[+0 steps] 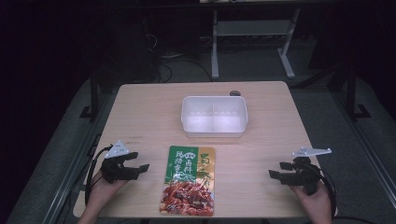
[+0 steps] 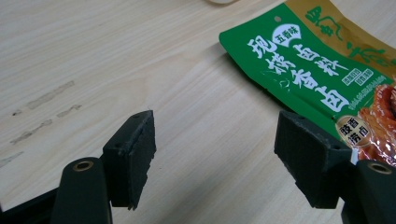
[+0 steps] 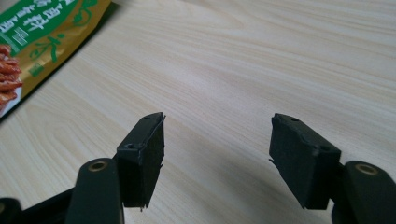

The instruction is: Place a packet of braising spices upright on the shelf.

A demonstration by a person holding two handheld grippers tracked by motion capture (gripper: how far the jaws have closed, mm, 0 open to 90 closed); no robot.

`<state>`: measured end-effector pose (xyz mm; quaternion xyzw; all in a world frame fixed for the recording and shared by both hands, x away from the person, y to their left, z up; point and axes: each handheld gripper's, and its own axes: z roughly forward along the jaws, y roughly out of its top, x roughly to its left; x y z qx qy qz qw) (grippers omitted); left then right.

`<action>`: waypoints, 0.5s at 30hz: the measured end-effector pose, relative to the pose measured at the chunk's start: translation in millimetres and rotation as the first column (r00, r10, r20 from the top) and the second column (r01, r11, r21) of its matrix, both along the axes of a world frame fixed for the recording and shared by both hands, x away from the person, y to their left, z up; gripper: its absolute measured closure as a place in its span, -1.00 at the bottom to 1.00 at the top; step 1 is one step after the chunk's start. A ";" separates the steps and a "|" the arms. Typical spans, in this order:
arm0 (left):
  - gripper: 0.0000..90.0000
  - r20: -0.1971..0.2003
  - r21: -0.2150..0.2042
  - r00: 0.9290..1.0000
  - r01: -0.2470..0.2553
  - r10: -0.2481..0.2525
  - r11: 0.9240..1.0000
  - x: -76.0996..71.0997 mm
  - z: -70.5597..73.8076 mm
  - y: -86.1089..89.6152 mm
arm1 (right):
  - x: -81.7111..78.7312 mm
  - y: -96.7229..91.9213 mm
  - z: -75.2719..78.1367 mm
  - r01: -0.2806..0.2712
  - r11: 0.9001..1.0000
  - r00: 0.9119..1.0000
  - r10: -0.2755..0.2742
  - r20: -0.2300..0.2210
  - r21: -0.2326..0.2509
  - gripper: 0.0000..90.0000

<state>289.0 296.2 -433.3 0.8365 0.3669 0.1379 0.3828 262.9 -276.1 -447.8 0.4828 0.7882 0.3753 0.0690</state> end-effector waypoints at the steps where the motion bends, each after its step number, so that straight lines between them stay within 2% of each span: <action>1: -0.35 -0.001 0.004 1.000 0.004 -0.004 1.000 -0.2 -0.3 -1.2 | 0.0 1.4 0.3 -0.003 1.000 1.000 0.003 -0.003 -0.008 -0.20; 6: -0.33 -0.003 0.019 1.000 0.031 -0.031 0.999 -2.1 0.3 -9.5 | -1.5 9.6 0.8 -0.021 0.998 1.000 0.021 0.005 -0.053 -0.20; 15: -0.25 -0.004 0.012 0.997 0.073 -0.073 0.997 -4.6 2.8 -21.6 | 0.2 13.3 -1.1 -0.035 0.998 0.999 0.035 -0.004 -0.057 -0.22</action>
